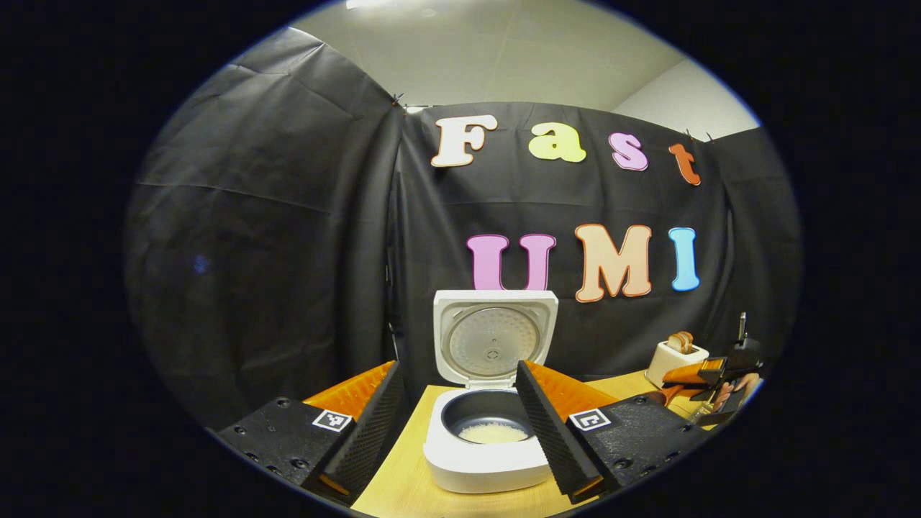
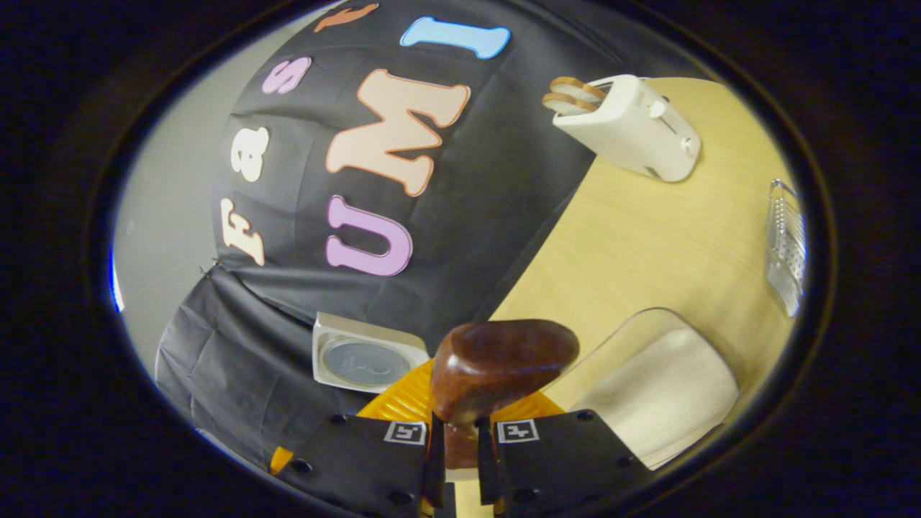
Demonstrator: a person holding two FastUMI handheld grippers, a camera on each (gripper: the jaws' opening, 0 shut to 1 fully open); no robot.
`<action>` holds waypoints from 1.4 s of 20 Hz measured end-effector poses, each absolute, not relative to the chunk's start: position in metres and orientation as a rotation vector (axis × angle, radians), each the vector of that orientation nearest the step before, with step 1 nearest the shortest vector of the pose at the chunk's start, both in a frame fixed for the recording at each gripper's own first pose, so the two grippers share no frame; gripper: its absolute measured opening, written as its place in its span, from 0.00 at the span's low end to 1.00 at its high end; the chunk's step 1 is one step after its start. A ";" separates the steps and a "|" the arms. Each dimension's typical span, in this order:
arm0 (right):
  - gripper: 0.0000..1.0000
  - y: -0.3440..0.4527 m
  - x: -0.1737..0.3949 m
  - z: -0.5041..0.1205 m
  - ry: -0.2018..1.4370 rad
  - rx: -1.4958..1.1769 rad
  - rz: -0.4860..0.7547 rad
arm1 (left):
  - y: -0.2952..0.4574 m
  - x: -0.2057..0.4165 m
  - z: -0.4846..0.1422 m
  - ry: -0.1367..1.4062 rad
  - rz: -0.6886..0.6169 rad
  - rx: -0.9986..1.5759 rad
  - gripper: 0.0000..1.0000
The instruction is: Close the left gripper, press the button to open the rice cooker; take a wooden spoon from the chopstick holder with the right hand, scoop a spoonful of rice and pour it into the rice cooker, then put the wooden spoon back into the chopstick holder.
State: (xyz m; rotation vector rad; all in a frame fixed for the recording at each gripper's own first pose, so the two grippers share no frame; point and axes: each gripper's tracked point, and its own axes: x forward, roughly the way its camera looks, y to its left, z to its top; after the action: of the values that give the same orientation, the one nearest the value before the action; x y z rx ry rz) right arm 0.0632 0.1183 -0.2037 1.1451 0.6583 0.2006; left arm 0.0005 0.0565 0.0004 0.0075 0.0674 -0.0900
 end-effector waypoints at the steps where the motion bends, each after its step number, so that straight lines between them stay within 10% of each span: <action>1: 0.21 0.130 0.068 -0.198 0.652 1.155 0.214 | 0.063 0.001 0.001 0.066 -0.082 0.007 0.93; 28: 0.19 0.373 0.139 -0.207 0.603 0.368 0.424 | 0.196 -0.020 -0.026 0.101 0.096 -0.039 0.93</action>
State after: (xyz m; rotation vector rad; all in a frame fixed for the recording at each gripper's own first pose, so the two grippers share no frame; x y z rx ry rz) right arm 0.1393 0.3733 -0.2070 0.3683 0.6034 0.4241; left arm -0.0202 0.1959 -0.0263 -0.0390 0.1014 0.0958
